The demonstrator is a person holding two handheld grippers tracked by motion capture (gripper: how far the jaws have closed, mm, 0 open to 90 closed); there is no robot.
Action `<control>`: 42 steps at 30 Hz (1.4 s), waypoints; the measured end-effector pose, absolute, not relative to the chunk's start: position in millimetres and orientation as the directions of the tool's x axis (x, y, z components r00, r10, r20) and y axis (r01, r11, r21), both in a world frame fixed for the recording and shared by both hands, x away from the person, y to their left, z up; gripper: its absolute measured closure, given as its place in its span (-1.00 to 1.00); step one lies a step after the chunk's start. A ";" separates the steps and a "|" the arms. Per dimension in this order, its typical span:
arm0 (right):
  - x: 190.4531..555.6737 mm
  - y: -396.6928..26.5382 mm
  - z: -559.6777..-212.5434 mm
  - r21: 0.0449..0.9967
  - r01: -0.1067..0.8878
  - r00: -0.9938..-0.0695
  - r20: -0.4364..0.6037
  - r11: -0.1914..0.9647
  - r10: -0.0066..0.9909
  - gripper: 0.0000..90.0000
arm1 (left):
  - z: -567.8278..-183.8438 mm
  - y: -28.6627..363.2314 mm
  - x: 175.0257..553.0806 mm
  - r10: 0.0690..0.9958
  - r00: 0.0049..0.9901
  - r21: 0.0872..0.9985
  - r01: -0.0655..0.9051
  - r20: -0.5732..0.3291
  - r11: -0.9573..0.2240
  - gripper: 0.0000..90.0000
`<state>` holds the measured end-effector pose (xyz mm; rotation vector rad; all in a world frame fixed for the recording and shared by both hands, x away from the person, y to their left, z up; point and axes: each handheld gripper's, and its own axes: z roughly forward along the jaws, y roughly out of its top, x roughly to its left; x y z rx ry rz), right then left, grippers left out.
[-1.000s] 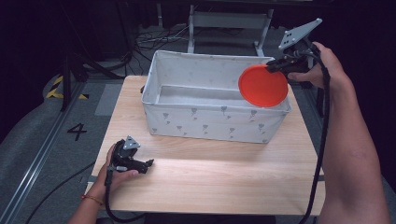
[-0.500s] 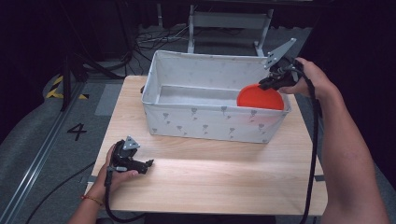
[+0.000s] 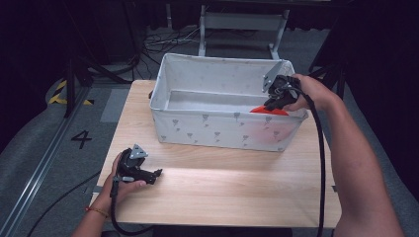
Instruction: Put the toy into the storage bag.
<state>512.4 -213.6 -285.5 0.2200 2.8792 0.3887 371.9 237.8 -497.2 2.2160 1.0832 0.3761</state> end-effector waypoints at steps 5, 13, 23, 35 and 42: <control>514.3 -209.4 -294.6 0.241 0.121 -0.971 -0.175 0.963 0.165 0.82 | -497.2 237.9 371.9 0.784 0.620 0.652 0.603 -0.021 -0.460 -0.97; 517.3 -208.5 -301.9 0.207 0.139 -0.975 -0.141 0.969 0.170 0.81 | -497.2 237.8 371.9 0.784 0.620 0.653 0.602 -0.021 -0.459 -0.97; 516.0 -211.1 -304.7 0.213 0.152 -0.973 -0.141 0.965 0.184 0.71 | -497.2 237.8 371.9 0.784 0.620 0.653 0.603 -0.021 -0.459 -0.97; 507.8 -231.1 -291.2 0.408 0.182 -0.941 -0.191 0.895 0.279 0.46 | -497.2 237.9 371.6 0.784 0.621 0.648 0.607 -0.026 -0.459 -0.97; 499.7 -241.1 -283.0 0.469 0.198 -0.919 -0.216 0.861 0.329 0.19 | -497.2 237.9 371.6 0.783 0.621 0.648 0.607 -0.026 -0.460 -0.97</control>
